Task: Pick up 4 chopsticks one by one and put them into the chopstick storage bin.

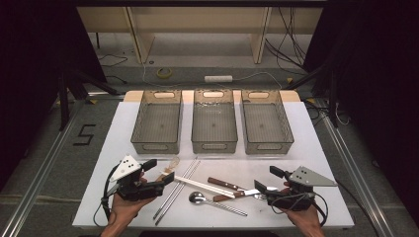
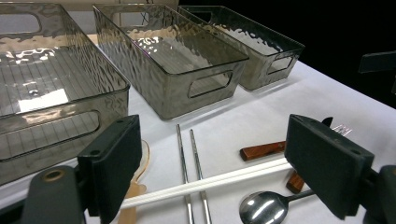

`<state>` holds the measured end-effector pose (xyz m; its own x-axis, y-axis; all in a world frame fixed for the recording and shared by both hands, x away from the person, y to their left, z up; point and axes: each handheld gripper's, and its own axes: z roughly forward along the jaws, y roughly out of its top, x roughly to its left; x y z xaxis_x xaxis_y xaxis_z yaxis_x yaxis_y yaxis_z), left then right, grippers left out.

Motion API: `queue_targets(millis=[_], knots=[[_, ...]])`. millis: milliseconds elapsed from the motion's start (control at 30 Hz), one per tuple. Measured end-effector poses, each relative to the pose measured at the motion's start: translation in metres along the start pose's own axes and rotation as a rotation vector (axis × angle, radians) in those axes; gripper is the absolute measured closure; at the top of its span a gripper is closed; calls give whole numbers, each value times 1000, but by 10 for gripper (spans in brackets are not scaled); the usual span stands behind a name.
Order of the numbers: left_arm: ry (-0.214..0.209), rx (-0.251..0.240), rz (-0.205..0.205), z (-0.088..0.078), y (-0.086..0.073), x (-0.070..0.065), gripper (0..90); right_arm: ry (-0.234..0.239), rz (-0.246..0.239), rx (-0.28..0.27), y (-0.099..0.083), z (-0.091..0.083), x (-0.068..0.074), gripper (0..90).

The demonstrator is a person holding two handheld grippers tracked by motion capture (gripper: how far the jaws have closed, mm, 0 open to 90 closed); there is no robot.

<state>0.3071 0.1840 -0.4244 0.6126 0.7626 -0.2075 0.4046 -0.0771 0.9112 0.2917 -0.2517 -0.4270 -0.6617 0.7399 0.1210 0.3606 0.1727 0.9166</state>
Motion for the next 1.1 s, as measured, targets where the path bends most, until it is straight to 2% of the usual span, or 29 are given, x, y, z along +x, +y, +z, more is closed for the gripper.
queue_targets(millis=[233, 433, 633, 667, 733, 767, 800, 833, 867, 933, 1000, 1033, 1067, 1100], knots=[[-1, 0, -1, 0, 0, 0, 183, -2, 8, -3, 1, 0, -1, 258], [-1, 0, -2, 0, 0, 0, 183, 12, 5, 20, 3, 2, -1, 261], [0, 0, -5, 0, 0, 0, 183, 60, -13, 60, 15, 7, 0, 300], [-1, 0, -5, 0, 0, 0, 182, 80, -40, 90, 20, 12, 1, 319], [-1, 2, -6, 1, 0, -1, 183, 94, -47, 110, 22, 15, 1, 332], [0, 2, -7, 1, 0, -1, 182, 128, -68, 144, 26, 23, 3, 354], [1, 4, -6, 1, 0, -1, 183, 141, -82, 168, 27, 27, 5, 368], [2, 6, -5, 1, 0, -1, 183, 141, -82, 168, 27, 27, 5, 368], [3, 11, -2, 1, 0, -1, 182, 172, -111, 211, 29, 38, 9, 394], [3, 10, -2, 1, 0, -1, 182, 198, -137, 254, 30, 49, 15, 435], [3, 11, 1, 1, 0, -1, 182, 213, -167, 298, 29, 60, 20, 459], [2, 10, 1, 0, 0, -1, 182, 213, -167, 298, 29, 60, 20, 459], [3, 10, 1, 0, 0, -1, 182, 229, -185, 334, 29, 70, 23, 488], [2, 11, 1, 0, 0, -1, 182, 229, -185, 334, 29, 70, 23, 488]])
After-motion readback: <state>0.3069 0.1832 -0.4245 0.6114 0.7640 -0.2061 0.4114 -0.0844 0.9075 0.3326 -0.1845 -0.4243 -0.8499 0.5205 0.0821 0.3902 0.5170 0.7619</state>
